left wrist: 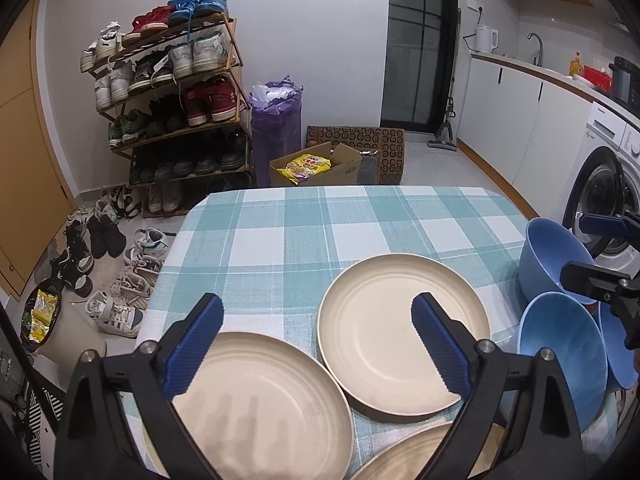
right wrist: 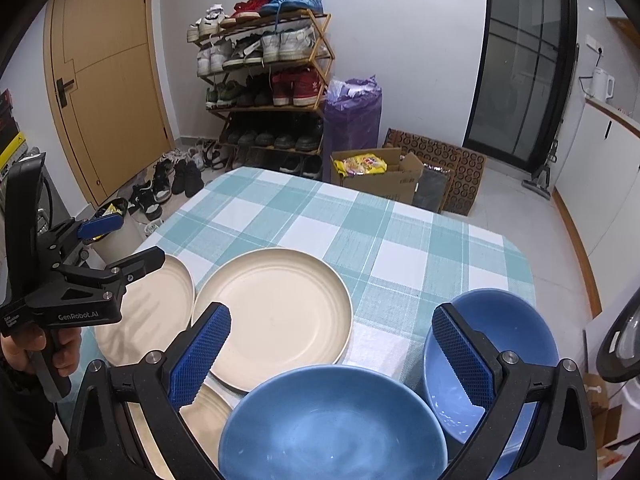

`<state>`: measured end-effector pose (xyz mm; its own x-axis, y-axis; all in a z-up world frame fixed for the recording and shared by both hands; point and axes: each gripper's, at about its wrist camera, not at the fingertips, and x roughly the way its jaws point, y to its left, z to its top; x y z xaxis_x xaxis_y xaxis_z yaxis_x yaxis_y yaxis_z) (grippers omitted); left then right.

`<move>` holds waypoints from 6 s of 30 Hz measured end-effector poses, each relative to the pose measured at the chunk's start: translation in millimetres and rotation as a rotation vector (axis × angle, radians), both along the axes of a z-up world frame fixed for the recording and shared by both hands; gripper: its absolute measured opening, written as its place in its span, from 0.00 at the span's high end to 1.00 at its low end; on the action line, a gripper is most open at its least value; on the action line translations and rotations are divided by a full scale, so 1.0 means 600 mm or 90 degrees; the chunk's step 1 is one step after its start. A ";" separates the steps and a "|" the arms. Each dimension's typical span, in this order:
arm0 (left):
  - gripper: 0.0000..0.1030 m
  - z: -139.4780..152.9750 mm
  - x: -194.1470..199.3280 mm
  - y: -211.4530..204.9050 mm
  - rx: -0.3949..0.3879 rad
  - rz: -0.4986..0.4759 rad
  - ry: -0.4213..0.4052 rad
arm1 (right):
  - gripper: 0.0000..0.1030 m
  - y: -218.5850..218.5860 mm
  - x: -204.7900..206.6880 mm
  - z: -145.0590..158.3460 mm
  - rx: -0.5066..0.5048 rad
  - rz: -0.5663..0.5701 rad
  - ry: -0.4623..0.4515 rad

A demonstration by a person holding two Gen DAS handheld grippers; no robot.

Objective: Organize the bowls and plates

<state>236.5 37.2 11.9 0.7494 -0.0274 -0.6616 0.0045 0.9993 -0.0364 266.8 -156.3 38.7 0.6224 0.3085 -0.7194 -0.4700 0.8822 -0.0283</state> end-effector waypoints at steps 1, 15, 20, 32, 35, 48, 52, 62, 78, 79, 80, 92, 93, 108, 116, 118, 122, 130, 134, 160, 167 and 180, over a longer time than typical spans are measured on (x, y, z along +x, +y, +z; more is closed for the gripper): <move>0.11 -0.003 0.003 -0.001 -0.002 -0.003 0.003 | 0.00 0.001 0.005 -0.003 -0.002 0.000 0.004; 0.22 -0.045 0.044 -0.006 -0.015 -0.018 0.051 | 0.00 0.022 0.057 -0.036 -0.032 0.009 0.056; 0.27 -0.068 0.058 -0.010 -0.017 -0.028 0.073 | 0.01 0.037 0.071 -0.052 -0.045 0.015 0.074; 0.33 -0.107 0.088 -0.006 -0.031 -0.045 0.124 | 0.20 0.065 0.117 -0.098 -0.069 0.011 0.159; 0.35 -0.117 0.092 -0.006 -0.034 -0.047 0.136 | 0.23 0.067 0.132 -0.114 -0.080 0.003 0.184; 0.42 -0.152 0.115 -0.008 -0.041 -0.047 0.181 | 0.28 0.082 0.167 -0.167 -0.120 0.004 0.254; 0.48 -0.161 0.120 -0.013 -0.044 -0.053 0.197 | 0.31 0.084 0.175 -0.182 -0.132 -0.001 0.271; 0.49 -0.172 0.127 -0.022 -0.041 -0.067 0.209 | 0.34 0.083 0.196 -0.212 -0.143 -0.015 0.308; 0.61 -0.176 0.127 -0.025 -0.034 -0.070 0.218 | 0.54 0.084 0.200 -0.246 -0.159 -0.008 0.346; 0.62 -0.178 0.128 -0.025 -0.034 -0.070 0.219 | 0.56 0.084 0.199 -0.247 -0.160 -0.008 0.345; 0.62 -0.179 0.129 -0.025 -0.034 -0.070 0.219 | 0.59 0.084 0.199 -0.246 -0.159 -0.007 0.343; 0.60 -0.181 0.129 -0.029 -0.029 -0.073 0.224 | 0.64 0.073 0.195 -0.246 -0.160 -0.016 0.340; 0.60 -0.181 0.129 -0.031 -0.024 -0.072 0.224 | 0.64 0.076 0.195 -0.249 -0.162 -0.015 0.342; 0.71 -0.178 0.123 -0.026 -0.041 -0.063 0.219 | 0.86 0.050 0.191 -0.243 -0.145 -0.049 0.325; 0.71 -0.167 0.120 -0.026 -0.043 -0.059 0.206 | 0.87 0.041 0.191 -0.225 -0.132 -0.065 0.305; 0.71 -0.164 0.118 -0.023 -0.044 -0.055 0.202 | 0.87 0.040 0.190 -0.223 -0.129 -0.063 0.302; 0.72 -0.157 0.116 -0.019 -0.048 -0.048 0.195 | 0.87 0.042 0.193 -0.220 -0.122 -0.062 0.298; 0.71 -0.140 0.104 -0.012 -0.044 -0.039 0.176 | 0.87 0.053 0.190 -0.200 -0.109 -0.060 0.274; 0.71 -0.125 0.097 -0.009 -0.045 -0.036 0.160 | 0.87 0.056 0.185 -0.187 -0.102 -0.061 0.261; 0.72 -0.039 0.014 0.030 -0.061 -0.008 0.085 | 0.87 0.080 0.114 -0.082 -0.046 -0.027 0.184; 0.71 -0.017 -0.029 0.036 -0.057 0.002 0.064 | 0.87 0.089 0.069 -0.048 -0.041 -0.008 0.165; 0.71 0.002 -0.120 0.036 -0.049 0.006 0.030 | 0.87 0.094 -0.034 -0.018 -0.034 0.018 0.135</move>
